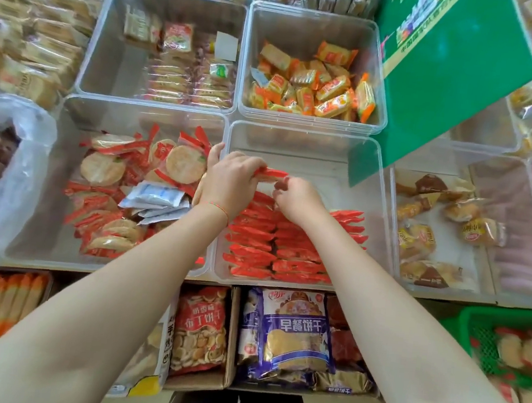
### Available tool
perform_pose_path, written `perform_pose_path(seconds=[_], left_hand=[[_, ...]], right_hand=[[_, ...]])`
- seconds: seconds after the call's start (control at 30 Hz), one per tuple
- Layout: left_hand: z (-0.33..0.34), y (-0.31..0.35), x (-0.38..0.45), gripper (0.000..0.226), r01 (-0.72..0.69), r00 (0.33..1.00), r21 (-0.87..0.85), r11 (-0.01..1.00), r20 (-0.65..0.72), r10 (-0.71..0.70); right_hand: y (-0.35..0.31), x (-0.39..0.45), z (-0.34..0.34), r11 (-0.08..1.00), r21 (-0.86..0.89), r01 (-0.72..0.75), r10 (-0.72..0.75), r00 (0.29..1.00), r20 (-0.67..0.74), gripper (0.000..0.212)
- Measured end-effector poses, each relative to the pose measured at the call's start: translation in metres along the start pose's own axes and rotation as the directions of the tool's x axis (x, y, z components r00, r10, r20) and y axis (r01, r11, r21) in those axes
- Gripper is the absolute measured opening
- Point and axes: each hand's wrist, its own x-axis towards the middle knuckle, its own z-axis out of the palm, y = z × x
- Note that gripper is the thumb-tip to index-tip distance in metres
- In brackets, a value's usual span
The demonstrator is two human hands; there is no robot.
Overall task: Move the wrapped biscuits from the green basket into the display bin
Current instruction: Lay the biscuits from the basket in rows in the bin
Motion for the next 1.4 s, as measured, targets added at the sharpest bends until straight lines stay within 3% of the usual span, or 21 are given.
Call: perform_pose_path(seconds=[0.07,0.13,0.23,0.4,0.5,0.67,0.9,1.17,1.4], left_hand=[[0.004,-0.002,0.001,0.017,-0.016,1.0,0.026,1.0,0.02,0.015],[0.007,-0.003,0.004,0.018,-0.033,0.998,0.037,0.999,0.054,0.031],[0.008,-0.005,0.007,0.024,-0.008,0.995,0.051,0.999,0.095,0.003],[0.005,-0.004,0.008,0.042,0.08,0.989,-0.013,0.997,0.126,-0.078],[0.004,-0.005,0.01,0.05,0.137,0.987,-0.117,0.984,0.096,-0.126],[0.006,-0.005,0.012,0.044,0.162,0.986,-0.158,0.974,0.064,-0.153],[0.004,-0.005,0.012,0.04,0.154,0.986,-0.126,0.98,0.087,-0.144],[0.004,-0.004,0.012,0.042,0.135,0.983,-0.069,0.988,0.136,-0.125],[0.002,-0.003,0.012,0.046,0.105,0.986,-0.027,0.994,0.132,-0.1]], right_hand=[[0.005,-0.001,-0.007,0.998,0.065,0.007,0.002,0.991,-0.135,0.031],[0.006,-0.003,-0.014,0.99,0.1,0.1,-0.081,0.98,-0.183,0.045],[-0.001,0.004,-0.014,0.979,0.069,0.191,-0.19,0.982,-0.018,0.06],[-0.013,0.022,0.003,0.986,0.142,0.084,-0.094,0.993,0.066,0.035],[-0.019,0.034,0.011,0.984,0.172,0.051,-0.066,0.994,0.085,0.032],[-0.026,0.041,0.02,0.976,0.084,0.202,-0.217,0.939,0.268,0.034],[-0.024,0.042,0.013,0.985,0.039,0.17,-0.173,0.921,0.349,0.041],[-0.017,0.03,0.01,0.985,0.087,0.148,-0.16,0.976,0.147,0.029],[-0.001,0.005,-0.005,0.984,0.12,0.129,-0.131,0.991,0.006,0.036]])
